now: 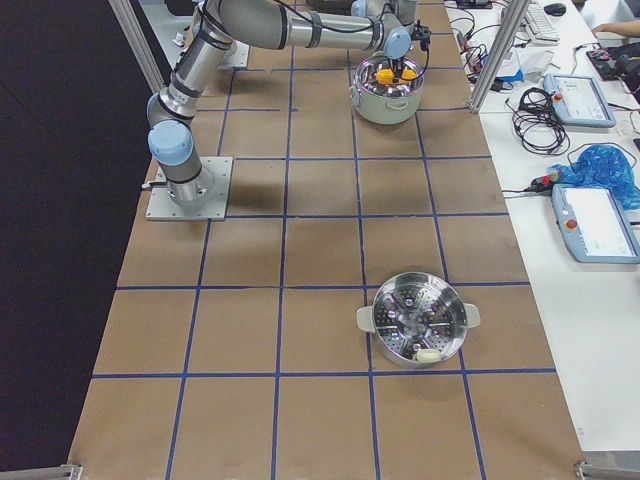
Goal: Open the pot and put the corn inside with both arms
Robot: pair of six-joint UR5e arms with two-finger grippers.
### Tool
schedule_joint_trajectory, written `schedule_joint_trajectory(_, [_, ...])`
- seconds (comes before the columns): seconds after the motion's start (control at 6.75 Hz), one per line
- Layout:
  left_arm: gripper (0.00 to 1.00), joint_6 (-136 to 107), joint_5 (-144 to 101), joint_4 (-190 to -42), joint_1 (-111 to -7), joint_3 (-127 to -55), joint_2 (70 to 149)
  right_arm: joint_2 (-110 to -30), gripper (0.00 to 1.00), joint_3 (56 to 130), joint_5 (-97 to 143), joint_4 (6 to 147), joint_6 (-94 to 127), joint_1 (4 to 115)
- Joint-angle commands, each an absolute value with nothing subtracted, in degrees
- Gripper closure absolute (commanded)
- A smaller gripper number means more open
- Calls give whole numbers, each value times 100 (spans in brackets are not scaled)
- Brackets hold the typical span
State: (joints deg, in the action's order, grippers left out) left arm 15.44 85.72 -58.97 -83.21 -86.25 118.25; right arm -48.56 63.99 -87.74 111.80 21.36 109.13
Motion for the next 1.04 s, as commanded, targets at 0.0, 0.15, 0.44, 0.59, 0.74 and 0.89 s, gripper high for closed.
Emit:
schedule_joint_trajectory(0.0, [98, 1678, 8735, -5265, -8201, -9245, 11847, -4685, 90, 6546, -8807, 11267, 2066, 10925])
schedule_joint_trajectory(0.15, [98, 1679, 8815, -5221, -8148, -9237, 11996, -4693, 87, 6783, -8868, 11590, 2057, 10925])
schedule_joint_trajectory(0.44, [88, 1679, 8807, -5133, -8060, -9255, 12111, -4755, 3, 6935, -9052, 11707, 1970, 10916])
schedule_joint_trajectory(0.59, [20, 1679, 8815, -5133, -7999, -9246, 12111, -4885, 0, 6908, -9009, 11681, 1951, 10907])
schedule_joint_trajectory(0.74, [0, 1653, 8833, -5194, -7998, -9133, 12059, -5339, 0, 7013, -9052, 11498, 1960, 10855])
schedule_joint_trajectory(0.89, [0, 1644, 8833, -5429, -7998, -9080, 11945, -5996, 0, 7031, -9061, 10452, 1934, 10707])
